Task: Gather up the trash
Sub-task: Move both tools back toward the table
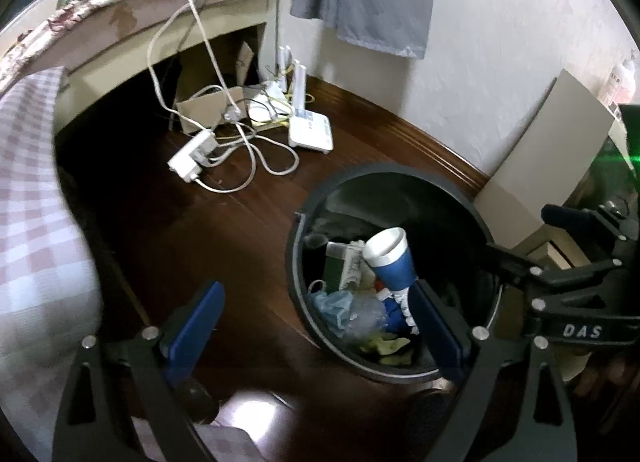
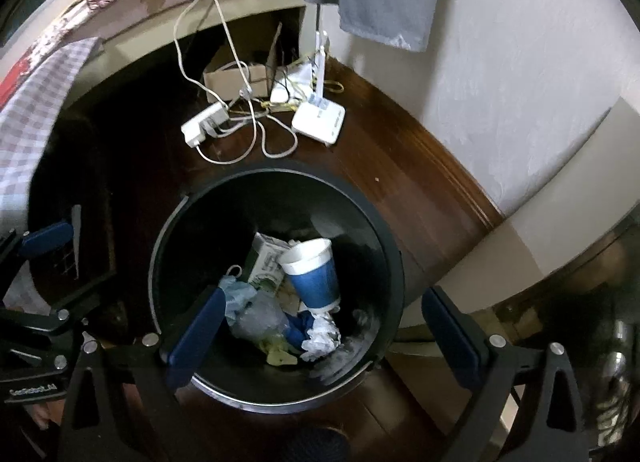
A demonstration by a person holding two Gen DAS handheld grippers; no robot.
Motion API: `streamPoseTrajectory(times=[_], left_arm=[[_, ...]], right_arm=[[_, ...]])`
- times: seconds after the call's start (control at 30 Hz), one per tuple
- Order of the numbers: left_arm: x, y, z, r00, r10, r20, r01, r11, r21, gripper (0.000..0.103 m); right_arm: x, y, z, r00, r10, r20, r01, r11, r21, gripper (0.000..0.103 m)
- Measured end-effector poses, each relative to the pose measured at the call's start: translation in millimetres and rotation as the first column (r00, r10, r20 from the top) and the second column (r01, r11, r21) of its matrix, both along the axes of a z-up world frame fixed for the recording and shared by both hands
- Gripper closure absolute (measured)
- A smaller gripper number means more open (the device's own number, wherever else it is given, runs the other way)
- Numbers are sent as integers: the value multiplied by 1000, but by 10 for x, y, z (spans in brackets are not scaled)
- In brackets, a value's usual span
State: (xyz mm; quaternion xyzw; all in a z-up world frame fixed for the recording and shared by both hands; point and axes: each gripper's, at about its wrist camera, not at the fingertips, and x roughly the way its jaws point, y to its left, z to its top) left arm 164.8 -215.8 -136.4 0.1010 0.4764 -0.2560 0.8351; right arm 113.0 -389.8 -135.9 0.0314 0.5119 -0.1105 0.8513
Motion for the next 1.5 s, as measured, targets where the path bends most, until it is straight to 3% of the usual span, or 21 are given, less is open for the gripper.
streamPoseTrajectory(times=[0.27, 0.53, 0.93, 1.13, 1.3, 1.5], left_arm=[[-67, 236, 403, 997, 50, 67, -50, 999, -3, 9], [-171, 553, 900, 984, 114, 140, -105, 992, -69, 9], [-178, 1179, 1247, 946, 261, 192, -241, 963, -122, 9], [-149, 1660, 1325, 903, 366, 225, -349, 930, -115, 9], [-173, 2155, 1352, 858, 459, 232, -442, 888, -123, 9], [-322, 2939, 1363, 756, 602, 258, -594, 796, -117, 9]], right_arm=[[-50, 189, 333, 996, 47, 71, -46, 999, -18, 2], [-109, 350, 919, 979, 57, 198, -49, 998, -46, 1], [34, 1065, 1306, 938, 204, 279, -196, 979, -59, 0], [129, 1512, 1454, 904, 283, 321, -283, 958, -47, 0], [293, 2086, 1595, 846, 390, 363, -407, 913, -32, 0], [575, 2840, 1728, 767, 486, 418, -557, 829, 58, 0]])
